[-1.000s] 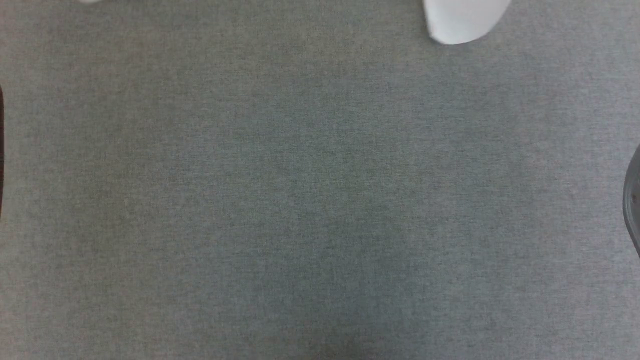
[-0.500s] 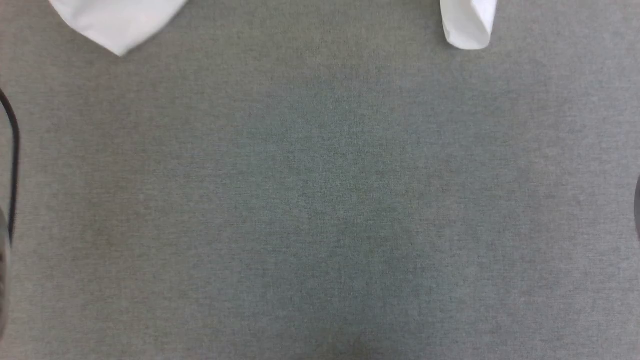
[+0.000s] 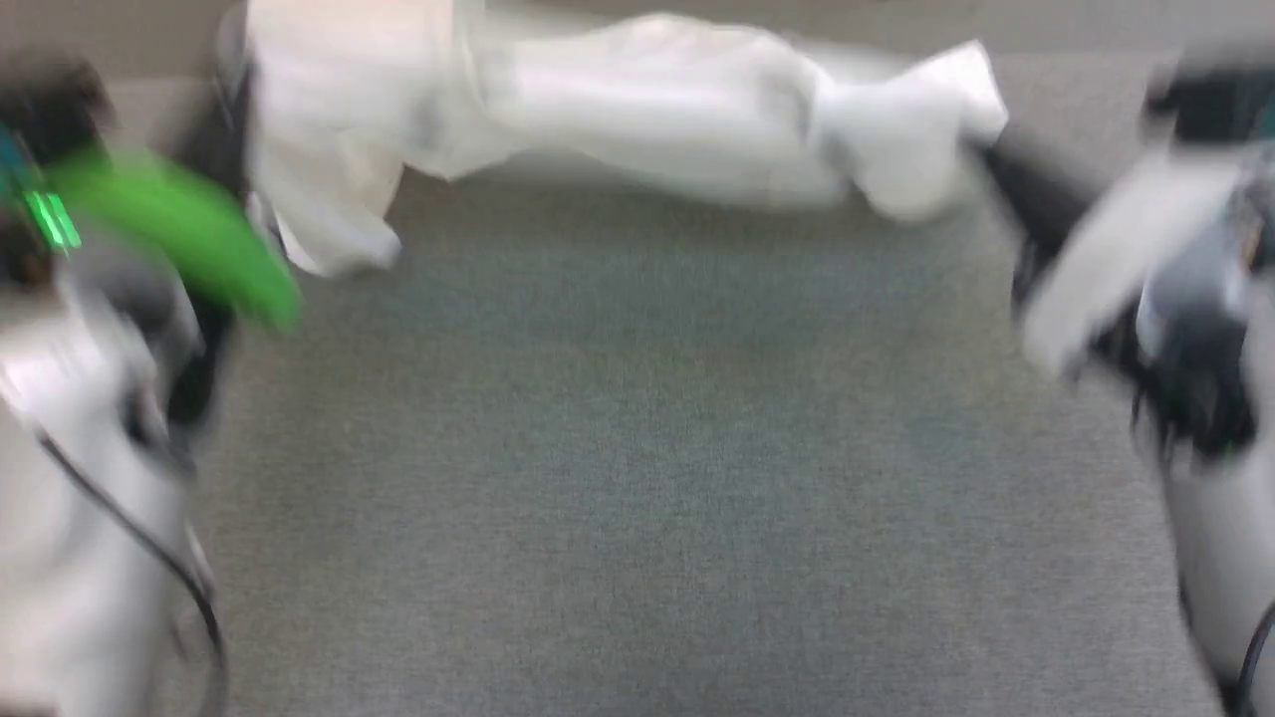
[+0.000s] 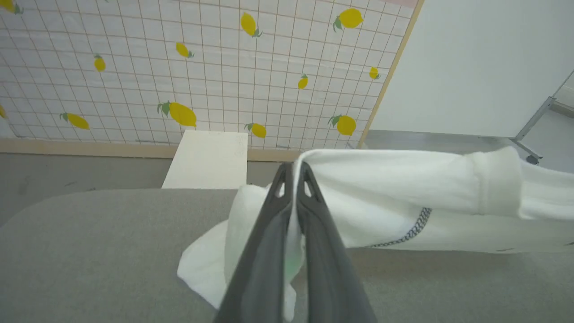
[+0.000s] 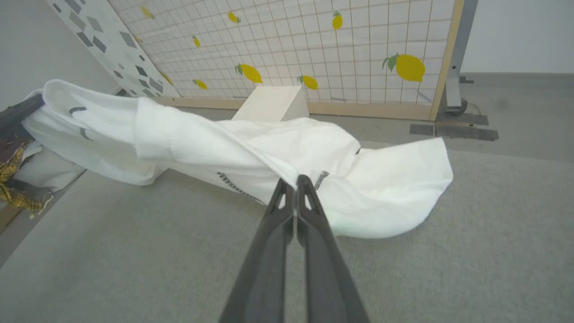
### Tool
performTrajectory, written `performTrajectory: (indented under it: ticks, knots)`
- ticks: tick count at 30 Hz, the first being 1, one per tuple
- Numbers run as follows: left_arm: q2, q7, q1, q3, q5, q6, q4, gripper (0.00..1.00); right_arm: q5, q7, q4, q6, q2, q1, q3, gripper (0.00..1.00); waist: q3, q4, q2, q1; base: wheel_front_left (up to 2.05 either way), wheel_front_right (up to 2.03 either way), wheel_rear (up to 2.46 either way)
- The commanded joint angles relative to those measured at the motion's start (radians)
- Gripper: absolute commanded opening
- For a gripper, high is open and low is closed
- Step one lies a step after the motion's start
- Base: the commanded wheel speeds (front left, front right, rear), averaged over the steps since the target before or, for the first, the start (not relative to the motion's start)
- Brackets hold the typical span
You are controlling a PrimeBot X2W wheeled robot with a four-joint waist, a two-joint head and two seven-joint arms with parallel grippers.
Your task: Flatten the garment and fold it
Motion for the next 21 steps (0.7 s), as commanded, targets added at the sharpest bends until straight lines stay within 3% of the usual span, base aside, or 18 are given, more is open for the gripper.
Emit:
performTrajectory:
  ticks: [1, 6, 10, 21]
  knots:
    - [-0.007, 0.012, 0.101, 0.009, -0.027, 0.034, -0.039, 0.0, 0.012, 0.018, -0.029, -0.002, -0.002, 0.08, -0.015, 0.0, -0.097, -0.003, 0.0, 0.0001, 0.0, 0.0, 0.0]
    - [-0.029, 0.07, 0.441, -0.011, -0.058, 0.141, -0.152, 0.0, 0.009, 0.086, -0.107, -0.002, -0.003, 0.364, -0.042, 0.0, -0.15, -0.001, 0.0, 0.0001, 0.0, 0.0, 0.0]
    - [-0.03, 0.131, 0.608, -0.043, -0.073, 0.186, -0.149, 0.0, -0.006, 0.133, -0.127, -0.002, -0.011, 0.524, -0.034, 0.0, -0.188, 0.003, 0.0, 0.0001, 0.0, 0.0, 0.0]
    - [0.038, 0.413, 0.815, -0.113, -0.12, 0.285, -0.12, 0.0, -0.048, 0.314, -0.166, -0.002, -0.045, 0.757, -0.029, 0.0, -0.237, 0.021, 0.0, 0.0001, 0.0, 0.0, 0.0]
